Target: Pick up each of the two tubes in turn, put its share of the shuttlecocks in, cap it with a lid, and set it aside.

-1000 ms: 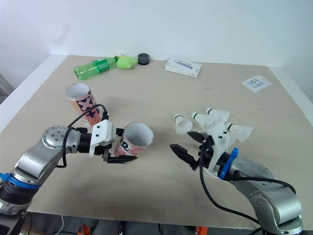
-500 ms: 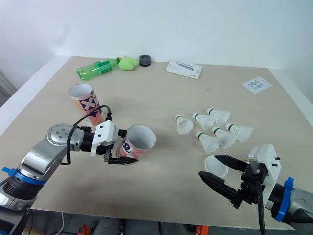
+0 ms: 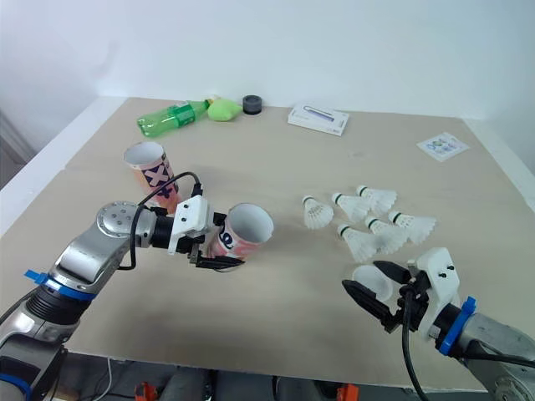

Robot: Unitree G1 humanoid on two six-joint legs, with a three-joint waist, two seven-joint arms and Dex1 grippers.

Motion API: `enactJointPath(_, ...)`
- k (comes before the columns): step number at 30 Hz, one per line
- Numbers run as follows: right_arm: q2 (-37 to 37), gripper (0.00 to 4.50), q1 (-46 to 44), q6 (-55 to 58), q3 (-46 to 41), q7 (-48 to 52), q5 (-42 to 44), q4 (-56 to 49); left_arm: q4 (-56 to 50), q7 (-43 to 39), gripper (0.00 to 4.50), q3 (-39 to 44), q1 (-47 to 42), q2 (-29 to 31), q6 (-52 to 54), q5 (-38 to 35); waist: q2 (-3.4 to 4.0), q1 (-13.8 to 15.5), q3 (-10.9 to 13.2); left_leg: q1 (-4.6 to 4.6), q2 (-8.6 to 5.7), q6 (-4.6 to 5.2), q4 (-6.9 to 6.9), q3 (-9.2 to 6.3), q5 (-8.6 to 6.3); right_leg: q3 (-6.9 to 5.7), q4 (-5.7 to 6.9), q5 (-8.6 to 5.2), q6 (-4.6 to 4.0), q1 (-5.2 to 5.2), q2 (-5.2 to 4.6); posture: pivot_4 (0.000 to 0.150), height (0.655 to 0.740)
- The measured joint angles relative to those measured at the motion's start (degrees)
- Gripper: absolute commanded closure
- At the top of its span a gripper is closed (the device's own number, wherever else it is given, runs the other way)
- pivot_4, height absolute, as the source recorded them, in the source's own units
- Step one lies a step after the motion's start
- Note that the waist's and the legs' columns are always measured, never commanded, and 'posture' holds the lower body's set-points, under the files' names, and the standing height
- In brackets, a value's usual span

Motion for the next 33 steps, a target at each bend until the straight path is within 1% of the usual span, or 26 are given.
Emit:
enactJointPath(7,0.47,0.0,-7.37,-2.85,6.69,-0.7,-6.08,7.22,-0.09,0.13,0.73,1.27,-0.03,-0.12,3.11,-0.75,0.01,-0.03,0.01,-0.02,-0.01,0.0,-0.03,0.0,0.0,0.01,0.0,0.0,0.0,-0.03,0.01,0.15,0.7294)
enactJointPath(17,2.12,0.0,-10.05,-4.74,8.91,-1.31,-9.69,11.44,0.89,0.09,0.73,1.97,0.73,-0.26,2.5,-1.61,0.02,-0.03,0.0,0.0,0.0,0.0,-0.06,0.0,0.0,0.02,0.0,-0.01,0.0,-0.03,0.03,0.15,0.7294)
enactJointPath(28,3.51,0.0,-13.62,-5.39,10.35,-1.48,-11.33,13.99,1.53,-0.7,0.73,1.85,0.73,-0.18,1.08,-1.61,0.06,-0.04,-0.01,0.01,-0.01,0.0,-0.07,0.01,0.0,0.04,0.01,-0.01,0.0,-0.03,0.03,0.15,0.7294)
enactJointPath(29,3.69,0.26,-14.41,-5.54,10.72,-1.53,-11.78,14.59,1.47,-0.83,0.76,1.78,0.66,-0.05,1.07,-1.55,0.06,-0.05,-0.01,0.01,0.0,0.0,-0.06,0.01,0.0,0.04,0.01,-0.01,0.0,-0.03,0.04,0.15,0.7294)
enactJointPath(30,4.11,0.72,-15.16,-5.87,11.73,-1.69,-12.32,15.28,0.87,-0.86,0.77,1.36,0.43,-0.03,1.31,-1.09,0.06,-0.06,-0.02,0.01,-0.01,0.0,-0.08,0.0,0.0,0.04,0.01,-0.01,-0.01,-0.03,0.04,0.15,0.7294)
enactJointPath(32,4.23,1.34,-15.35,-5.89,11.92,-1.75,-12.49,15.42,0.64,-0.85,0.77,1.26,0.31,0.01,1.51,-0.96,0.06,-0.05,-0.02,0.0,-0.01,0.0,-0.09,0.0,0.0,0.04,0.01,-0.02,0.0,-0.04,0.04,0.15,0.7294)
enactJointPath(33,4.25,1.85,-15.82,-5.95,12.14,-1.82,-12.87,15.83,0.43,-0.84,0.77,1.13,0.09,0.02,1.74,-0.62,0.06,-0.05,-0.01,-0.01,-0.01,0.0,-0.09,0.01,0.0,0.04,0.01,-0.02,0.0,-0.04,0.04,0.15,0.7294)
